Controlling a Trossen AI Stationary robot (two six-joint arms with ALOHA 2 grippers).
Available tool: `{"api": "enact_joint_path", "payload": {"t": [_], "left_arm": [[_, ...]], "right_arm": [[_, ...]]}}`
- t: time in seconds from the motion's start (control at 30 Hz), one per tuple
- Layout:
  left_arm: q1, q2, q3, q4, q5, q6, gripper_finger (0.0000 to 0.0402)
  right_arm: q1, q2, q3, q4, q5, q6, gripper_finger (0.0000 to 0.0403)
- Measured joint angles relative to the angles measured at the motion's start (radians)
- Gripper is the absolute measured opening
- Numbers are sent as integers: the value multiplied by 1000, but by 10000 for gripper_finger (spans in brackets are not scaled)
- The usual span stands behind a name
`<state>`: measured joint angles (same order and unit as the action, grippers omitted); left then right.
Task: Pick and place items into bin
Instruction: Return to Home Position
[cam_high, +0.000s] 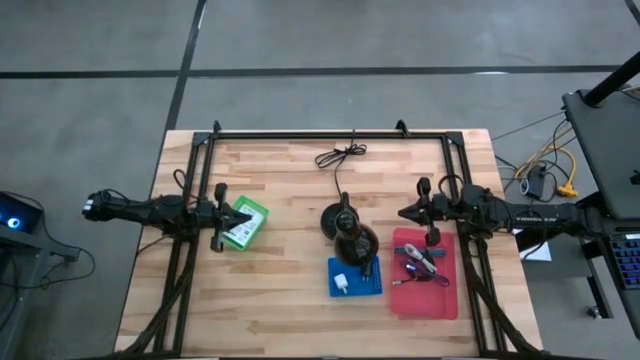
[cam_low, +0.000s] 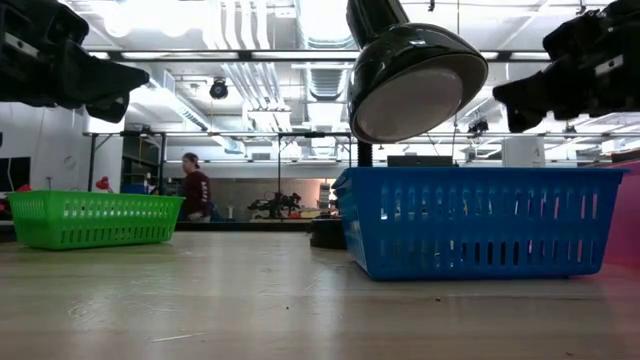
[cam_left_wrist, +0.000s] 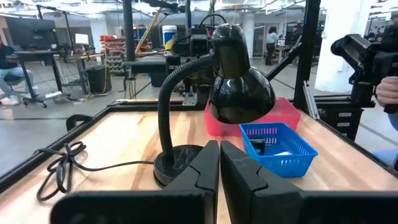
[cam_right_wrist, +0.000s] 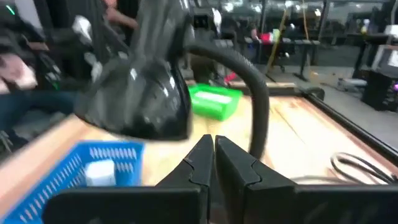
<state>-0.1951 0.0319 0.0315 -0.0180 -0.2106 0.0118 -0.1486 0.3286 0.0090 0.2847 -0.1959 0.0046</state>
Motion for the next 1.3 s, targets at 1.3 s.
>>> {"api": "enact_joint_path", "payload": {"t": [1.3], "left_arm": [[-1, 7, -3, -15, 75, -2, 0]], "right_arm": [[142, -315, 2, -273, 231, -17, 8]]}}
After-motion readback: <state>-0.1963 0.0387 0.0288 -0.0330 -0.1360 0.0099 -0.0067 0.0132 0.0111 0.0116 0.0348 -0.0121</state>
